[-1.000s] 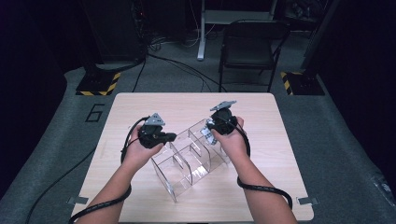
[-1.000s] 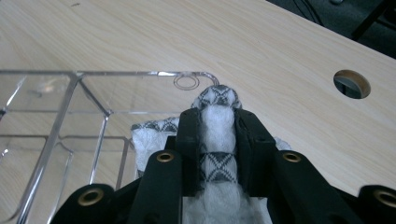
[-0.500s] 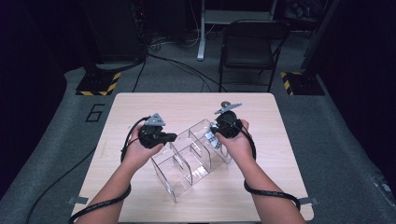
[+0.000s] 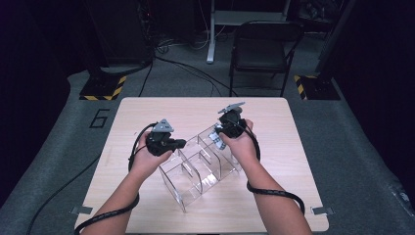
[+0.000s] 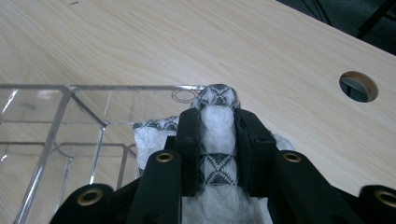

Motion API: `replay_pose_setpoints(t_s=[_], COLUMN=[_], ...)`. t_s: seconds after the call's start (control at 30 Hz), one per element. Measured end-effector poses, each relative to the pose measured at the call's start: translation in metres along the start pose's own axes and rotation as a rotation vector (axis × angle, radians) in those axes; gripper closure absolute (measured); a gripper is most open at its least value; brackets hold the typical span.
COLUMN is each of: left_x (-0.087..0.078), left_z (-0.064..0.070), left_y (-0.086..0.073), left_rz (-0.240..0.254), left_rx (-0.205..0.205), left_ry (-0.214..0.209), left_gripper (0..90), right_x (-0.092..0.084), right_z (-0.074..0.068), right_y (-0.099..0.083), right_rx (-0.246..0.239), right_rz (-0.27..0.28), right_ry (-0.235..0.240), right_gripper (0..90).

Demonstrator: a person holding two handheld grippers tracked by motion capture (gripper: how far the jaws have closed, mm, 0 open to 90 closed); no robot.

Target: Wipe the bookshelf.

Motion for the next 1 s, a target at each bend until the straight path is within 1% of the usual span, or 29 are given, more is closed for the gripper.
replay_pose_setpoints(t_s=[0.03,0.07,0.1,0.13,0.2,0.23,0.27,0.3,0.37,0.4,0.43,0.47,0.5,0.53,0.57,0.6,0.63,0.67,0.7,0.73,0.8,0.83,0.87,0.9,0.97,1.0], left_x=[0.001,0.001,0.001,0.001,0.001,0.001,0.001,0.001,0.001,0.001,0.001,0.001,0.001,0.001,0.001,0.001,0.001,0.001,0.001,0.001,0.001,0.000,0.001,0.001,0.001,0.001], left_z=[0.001,0.001,0.001,0.001,0.001,0.001,0.001,0.001,0.001,0.000,0.000,0.000,-0.001,-0.001,-0.001,-0.001,-0.001,-0.001,-0.001,-0.001,-0.002,-0.003,-0.003,-0.003,-0.003,-0.002], left_y=[0.000,0.000,0.000,0.000,0.000,0.000,0.000,0.000,0.000,0.000,0.000,0.000,0.000,0.000,0.000,0.000,0.000,0.000,0.001,0.001,0.001,0.001,0.000,0.000,-0.001,-0.001], left_rz=[0.005,0.005,0.011,0.006,0.002,0.002,0.003,0.002,0.005,0.007,0.007,0.011,0.008,0.008,0.007,0.006,0.004,0.004,-0.005,-0.005,-0.004,-0.009,0.006,0.005,0.011,0.017], left_rx=[-0.006,-0.006,-0.009,-0.007,-0.006,-0.006,-0.005,-0.002,-0.005,-0.006,-0.006,-0.006,-0.009,-0.009,-0.003,-0.007,-0.002,-0.002,0.010,0.010,0.013,0.008,0.009,0.007,0.008,-0.009], left_ry=[0.013,0.013,0.014,0.014,0.014,0.014,0.017,0.020,0.014,0.013,0.013,0.007,0.002,0.002,-0.002,-0.003,-0.002,-0.002,-0.008,-0.008,-0.012,-0.027,-0.026,-0.028,-0.021,-0.010], left_gripper=[87.8,87.8,87.7,87.7,87.7,87.6,87.6,87.6,87.5,87.5,87.5,87.5,87.6,87.6,87.6,87.8,87.8,87.8,87.8,87.8,87.7,87.5,87.5,87.5,87.5,87.8], right_x=[-0.006,-0.006,-0.011,-0.012,-0.017,-0.017,-0.023,-0.027,-0.035,-0.038,-0.038,-0.042,-0.042,-0.042,-0.040,-0.034,-0.033,-0.030,-0.027,-0.024,-0.022,-0.016,-0.016,-0.014,-0.009,-0.007], right_z=[0.001,0.001,0.003,0.004,0.007,0.007,0.009,0.010,0.011,0.012,0.012,0.012,0.013,0.013,0.013,0.013,0.012,0.011,0.009,0.007,0.006,0.004,0.004,0.002,0.002,0.000], right_y=[-0.005,-0.005,-0.012,-0.014,-0.016,-0.016,-0.015,-0.015,-0.013,-0.013,-0.013,-0.013,-0.015,-0.015,-0.017,-0.018,-0.017,-0.015,-0.011,-0.009,-0.006,0.000,0.000,0.003,0.005,0.004], right_rx=[-0.022,-0.022,-0.018,-0.005,0.003,0.003,-0.007,-0.009,-0.010,-0.011,-0.011,-0.014,-0.037,-0.037,-0.039,-0.023,-0.008,-0.007,-0.005,-0.007,-0.005,-0.011,-0.011,-0.005,0.006,0.008], right_rz=[0.002,0.002,0.014,0.018,0.005,0.005,0.041,0.047,0.068,0.079,0.079,0.064,0.030,0.030,0.019,0.014,0.013,0.022,0.028,0.025,0.025,0.023,0.023,0.011,0.013,0.012], right_ry=[0.000,0.000,0.005,0.009,0.032,0.032,0.028,0.020,0.026,0.020,0.020,0.018,0.005,0.005,0.014,0.032,0.032,0.031,0.019,0.005,0.000,-0.013,-0.013,-0.012,-0.012,-0.019], right_gripper=[71.9,71.9,71.6,70.8,64.4,64.4,57.0,56.0,55.8,57.3,57.3,60.9,70.2,70.2,72.9,75.3,75.6,75.8,75.9,75.9,75.9,75.4,75.4,75.0,74.1,74.8])
Point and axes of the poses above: each handheld gripper's, and its own axes: x roughly forward along the jaws, y roughly out of its top, z roughly to its right, the point moved 2 cm from there along x, roughly forward along the jaws, and after that the axes turned 13 degrees about -y, right-handed, at the moved point
